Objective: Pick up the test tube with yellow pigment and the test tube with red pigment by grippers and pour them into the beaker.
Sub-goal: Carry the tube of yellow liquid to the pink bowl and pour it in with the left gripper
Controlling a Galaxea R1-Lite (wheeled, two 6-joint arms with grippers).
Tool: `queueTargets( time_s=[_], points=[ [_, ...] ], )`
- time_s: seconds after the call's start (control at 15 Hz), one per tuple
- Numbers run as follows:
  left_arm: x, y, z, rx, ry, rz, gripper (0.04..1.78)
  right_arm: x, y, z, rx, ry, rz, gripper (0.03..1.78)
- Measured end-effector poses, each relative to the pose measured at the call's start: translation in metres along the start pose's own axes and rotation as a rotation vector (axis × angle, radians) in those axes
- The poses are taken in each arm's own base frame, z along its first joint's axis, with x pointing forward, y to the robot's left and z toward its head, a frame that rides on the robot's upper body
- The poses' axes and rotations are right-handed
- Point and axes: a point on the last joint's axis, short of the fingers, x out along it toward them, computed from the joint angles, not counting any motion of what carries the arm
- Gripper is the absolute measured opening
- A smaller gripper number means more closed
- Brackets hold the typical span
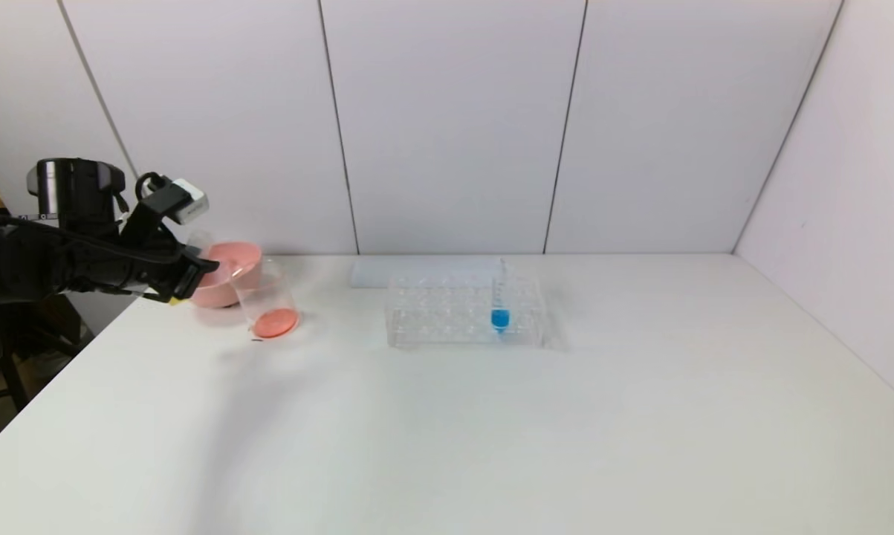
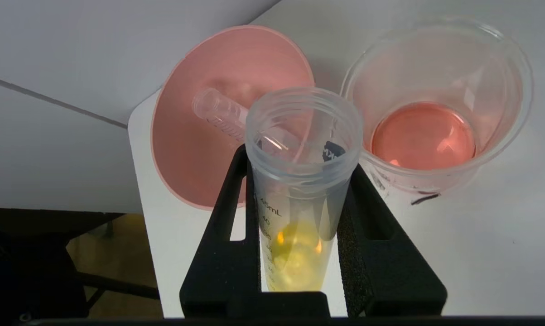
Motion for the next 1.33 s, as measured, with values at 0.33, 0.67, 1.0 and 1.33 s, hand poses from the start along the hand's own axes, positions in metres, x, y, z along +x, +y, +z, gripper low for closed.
queueTargets(
  time_s=[0.33,0.67,1.0,1.33],
  points=[
    [-0.002,0.003,0.006,0.054,0.030,-0.033,0.49,0.000,0.000,0.000,0.000,0.000,0.000,1.70],
    [-0.007,0.006,0.012,0.112,0.095,-0.094,0.49,0.000,0.000,0.000,0.000,0.000,0.000,1.70],
    [-0.010,0.010,0.018,0.172,0.121,-0.128,0.49,0.000,0.000,0.000,0.000,0.000,0.001,1.70],
    [-0.010,0.012,0.023,0.198,0.120,-0.228,0.49,0.000,0.000,0.000,0.000,0.000,0.000,1.70]
  ],
)
